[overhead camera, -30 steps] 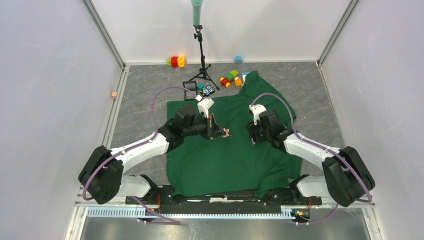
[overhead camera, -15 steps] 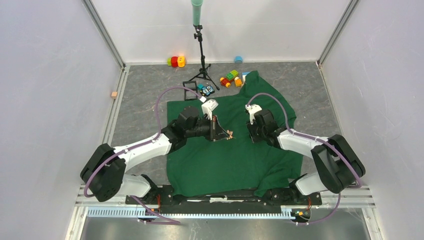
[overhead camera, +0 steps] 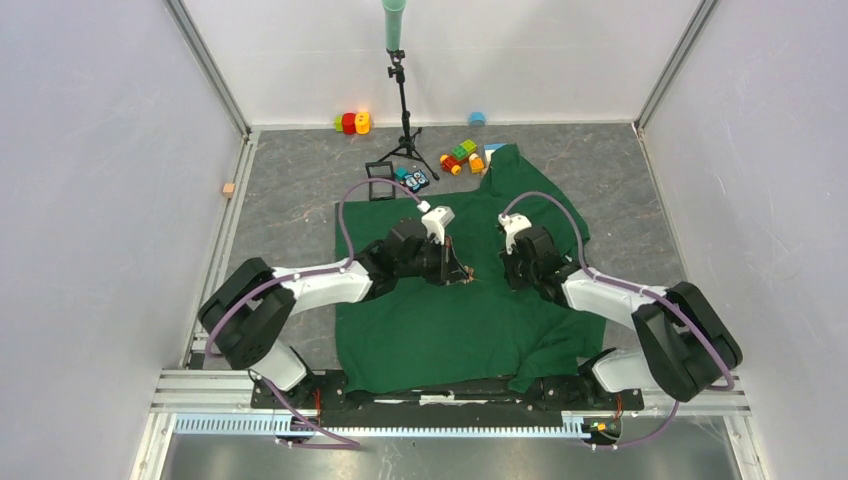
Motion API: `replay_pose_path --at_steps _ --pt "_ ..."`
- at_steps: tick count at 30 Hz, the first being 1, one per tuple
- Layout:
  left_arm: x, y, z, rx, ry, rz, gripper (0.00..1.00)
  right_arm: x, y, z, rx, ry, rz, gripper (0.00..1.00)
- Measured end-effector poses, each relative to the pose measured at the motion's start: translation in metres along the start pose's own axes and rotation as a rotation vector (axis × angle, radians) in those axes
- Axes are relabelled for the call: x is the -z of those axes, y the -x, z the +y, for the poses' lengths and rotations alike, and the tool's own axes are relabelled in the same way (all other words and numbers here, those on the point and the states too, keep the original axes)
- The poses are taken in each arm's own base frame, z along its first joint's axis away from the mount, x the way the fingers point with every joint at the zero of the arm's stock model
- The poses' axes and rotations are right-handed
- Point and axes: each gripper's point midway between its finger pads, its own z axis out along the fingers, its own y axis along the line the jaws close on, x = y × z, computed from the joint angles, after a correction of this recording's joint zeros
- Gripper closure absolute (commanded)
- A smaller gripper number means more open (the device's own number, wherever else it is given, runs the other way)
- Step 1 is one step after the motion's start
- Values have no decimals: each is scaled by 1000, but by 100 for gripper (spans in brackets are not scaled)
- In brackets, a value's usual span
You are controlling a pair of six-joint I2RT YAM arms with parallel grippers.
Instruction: Pin the brooch onto the clothing
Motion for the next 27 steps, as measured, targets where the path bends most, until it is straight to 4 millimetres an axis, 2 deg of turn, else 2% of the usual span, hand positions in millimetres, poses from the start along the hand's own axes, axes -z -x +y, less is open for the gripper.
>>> replay_pose_path --at_steps 5,14,27 --pt "-27 -4 13 29 90 -10 98 10 -4 0 -1 7 -17 100" --pt "-61 -14 6 10 165 -21 98 26 13 3 -9 27 -123 100" --pt "-72 -7 19 113 241 -122 98 28 9 7 -34 53 -139 100"
